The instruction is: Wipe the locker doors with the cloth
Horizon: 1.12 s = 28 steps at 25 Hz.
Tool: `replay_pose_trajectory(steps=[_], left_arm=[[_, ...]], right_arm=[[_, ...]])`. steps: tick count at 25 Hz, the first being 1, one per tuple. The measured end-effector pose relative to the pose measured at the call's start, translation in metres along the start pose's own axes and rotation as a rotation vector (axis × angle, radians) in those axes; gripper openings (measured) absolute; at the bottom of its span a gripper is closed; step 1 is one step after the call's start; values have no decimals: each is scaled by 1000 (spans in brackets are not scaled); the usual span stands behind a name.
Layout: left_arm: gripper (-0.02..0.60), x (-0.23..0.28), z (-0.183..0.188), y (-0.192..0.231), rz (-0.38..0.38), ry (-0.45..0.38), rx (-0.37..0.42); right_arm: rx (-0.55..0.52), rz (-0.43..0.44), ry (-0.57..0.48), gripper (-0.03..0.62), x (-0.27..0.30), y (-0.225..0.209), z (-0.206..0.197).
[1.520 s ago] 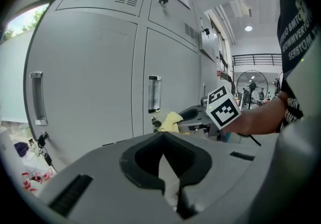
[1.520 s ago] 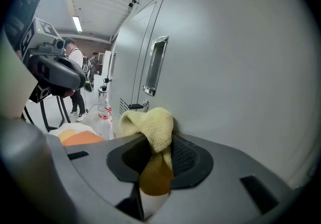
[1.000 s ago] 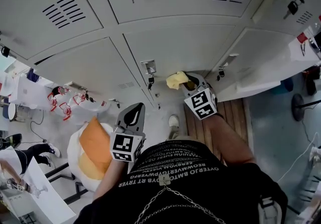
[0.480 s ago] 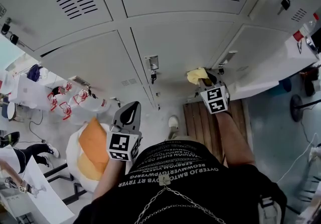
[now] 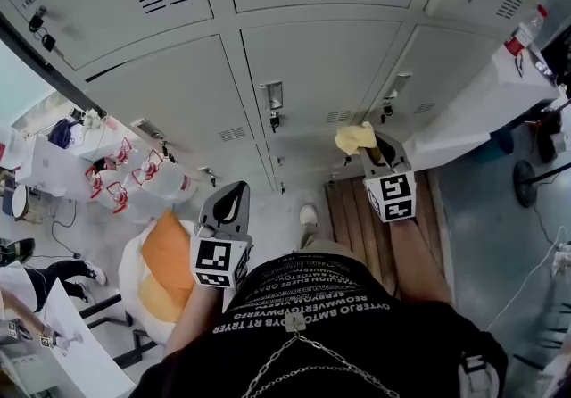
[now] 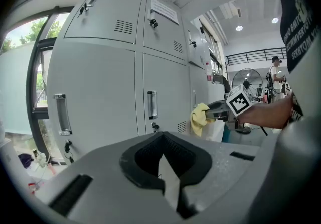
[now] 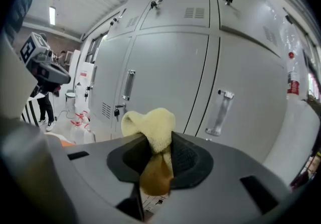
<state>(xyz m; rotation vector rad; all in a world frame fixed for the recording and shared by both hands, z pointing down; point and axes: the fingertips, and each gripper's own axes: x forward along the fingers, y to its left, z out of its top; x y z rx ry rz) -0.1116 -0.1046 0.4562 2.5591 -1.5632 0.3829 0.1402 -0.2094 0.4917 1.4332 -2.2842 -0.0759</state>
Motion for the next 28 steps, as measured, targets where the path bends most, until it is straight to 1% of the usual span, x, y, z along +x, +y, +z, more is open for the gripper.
replay_pose_trajectory(steps=[6, 9, 12, 15, 19, 22, 28], left_arm=[[3, -34, 13, -8, -7, -54, 28], [3, -49, 18, -16, -24, -78, 32], [3, -58, 15, -27, -48, -88, 29], [3, -64, 8, -36, -73, -90, 19], [3, -70, 2, -48, -102, -89, 30], [3, -71, 11, -61, -129, -109, 41], [3, -71, 19, -87, -164, -138, 84]], right_arm=[[55, 4, -101, 91, -70, 22, 38], [74, 16, -122, 91, -101, 44, 45], [87, 14, -121, 91, -126, 64, 43], [84, 3, -109, 91, -139, 78, 38], [75, 1, -108, 91, -154, 89, 40], [72, 5, -105, 91, -168, 95, 42], [54, 28, -149, 91, -190, 101, 57]])
